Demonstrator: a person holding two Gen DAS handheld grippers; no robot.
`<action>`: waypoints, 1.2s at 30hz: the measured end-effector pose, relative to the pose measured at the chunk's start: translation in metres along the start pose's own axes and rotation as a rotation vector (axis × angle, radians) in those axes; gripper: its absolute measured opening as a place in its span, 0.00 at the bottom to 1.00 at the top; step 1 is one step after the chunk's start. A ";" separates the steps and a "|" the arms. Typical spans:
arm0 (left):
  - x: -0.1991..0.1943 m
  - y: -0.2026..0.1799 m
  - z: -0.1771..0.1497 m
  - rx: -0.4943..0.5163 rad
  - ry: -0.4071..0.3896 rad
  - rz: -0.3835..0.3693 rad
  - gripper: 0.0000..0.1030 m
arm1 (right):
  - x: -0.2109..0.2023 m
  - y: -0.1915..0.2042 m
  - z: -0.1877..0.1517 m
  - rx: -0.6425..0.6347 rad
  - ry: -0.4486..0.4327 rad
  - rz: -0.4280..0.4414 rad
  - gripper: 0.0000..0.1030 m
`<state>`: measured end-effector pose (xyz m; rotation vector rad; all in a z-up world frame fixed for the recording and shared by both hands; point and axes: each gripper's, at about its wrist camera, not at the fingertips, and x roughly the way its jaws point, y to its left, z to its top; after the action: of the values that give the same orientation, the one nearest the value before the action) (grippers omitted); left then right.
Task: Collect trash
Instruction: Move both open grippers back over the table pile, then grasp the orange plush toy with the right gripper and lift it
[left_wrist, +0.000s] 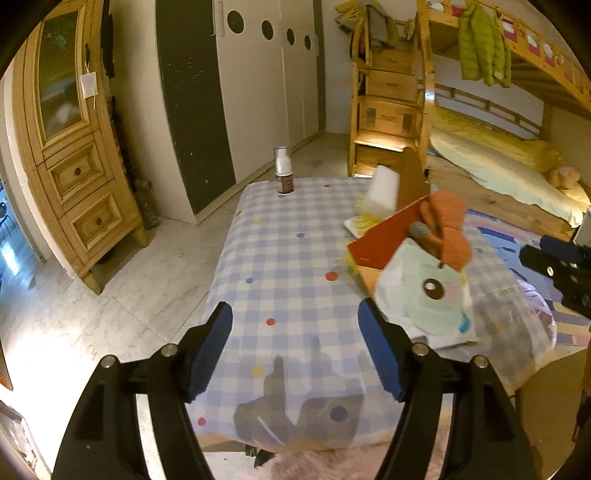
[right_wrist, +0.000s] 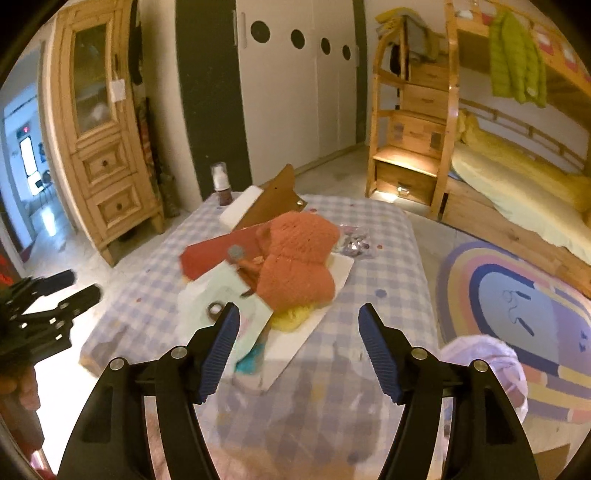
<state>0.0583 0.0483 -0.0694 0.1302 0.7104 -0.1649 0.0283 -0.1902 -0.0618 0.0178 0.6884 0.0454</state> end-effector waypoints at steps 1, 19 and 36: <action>0.005 0.002 0.002 -0.005 0.001 0.005 0.67 | 0.005 0.001 0.003 -0.005 -0.001 0.000 0.63; 0.025 -0.002 0.004 0.024 0.030 -0.017 0.67 | 0.096 0.031 0.013 -0.168 0.133 0.001 0.40; -0.010 -0.049 -0.011 0.112 0.006 -0.121 0.73 | -0.007 -0.013 0.022 0.049 0.002 0.129 0.12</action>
<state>0.0347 0.0032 -0.0745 0.1949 0.7154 -0.3208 0.0372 -0.2033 -0.0402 0.1093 0.6900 0.1524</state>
